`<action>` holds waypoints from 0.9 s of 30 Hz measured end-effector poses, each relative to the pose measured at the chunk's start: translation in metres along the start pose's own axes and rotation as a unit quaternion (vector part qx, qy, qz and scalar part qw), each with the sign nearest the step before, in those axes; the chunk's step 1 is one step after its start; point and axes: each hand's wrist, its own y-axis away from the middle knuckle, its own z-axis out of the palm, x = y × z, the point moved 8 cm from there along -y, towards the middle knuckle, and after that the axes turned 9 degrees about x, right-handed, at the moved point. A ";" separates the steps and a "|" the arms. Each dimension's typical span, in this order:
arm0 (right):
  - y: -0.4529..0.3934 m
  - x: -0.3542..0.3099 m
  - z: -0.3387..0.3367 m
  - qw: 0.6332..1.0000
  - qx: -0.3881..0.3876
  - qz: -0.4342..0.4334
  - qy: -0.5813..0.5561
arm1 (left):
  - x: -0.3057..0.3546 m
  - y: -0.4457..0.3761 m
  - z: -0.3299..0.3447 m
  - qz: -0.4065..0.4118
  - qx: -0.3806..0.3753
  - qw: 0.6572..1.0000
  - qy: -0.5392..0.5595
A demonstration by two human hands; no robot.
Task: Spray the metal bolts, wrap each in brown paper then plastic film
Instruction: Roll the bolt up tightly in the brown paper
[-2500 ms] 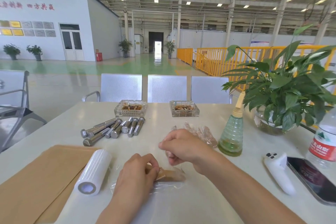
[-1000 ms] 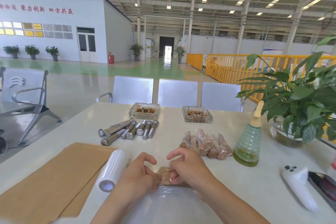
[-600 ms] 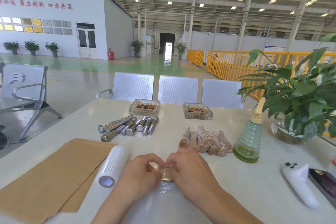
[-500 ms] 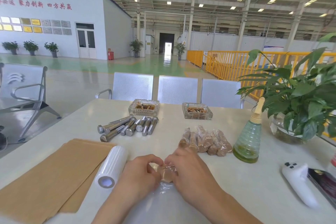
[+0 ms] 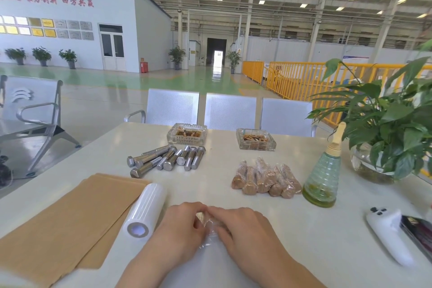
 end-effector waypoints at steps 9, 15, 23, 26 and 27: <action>-0.003 -0.003 0.017 0.997 0.003 0.015 0.079 | -0.006 -0.005 -0.051 -0.038 0.111 0.985 -0.124; 0.000 -0.002 0.015 0.996 0.033 0.017 0.082 | -0.052 -0.001 -0.085 -0.150 0.075 0.958 -0.232; 0.002 -0.010 0.008 0.989 0.093 0.009 0.111 | -0.056 -0.005 -0.113 -0.184 0.061 0.980 0.053; 0.004 -0.008 0.011 0.985 0.106 0.002 0.134 | -0.049 -0.005 -0.123 -0.195 0.069 0.949 0.239; 0.005 -0.007 0.012 0.984 0.109 0.002 0.142 | -0.044 -0.007 -0.125 -0.193 0.067 0.933 0.296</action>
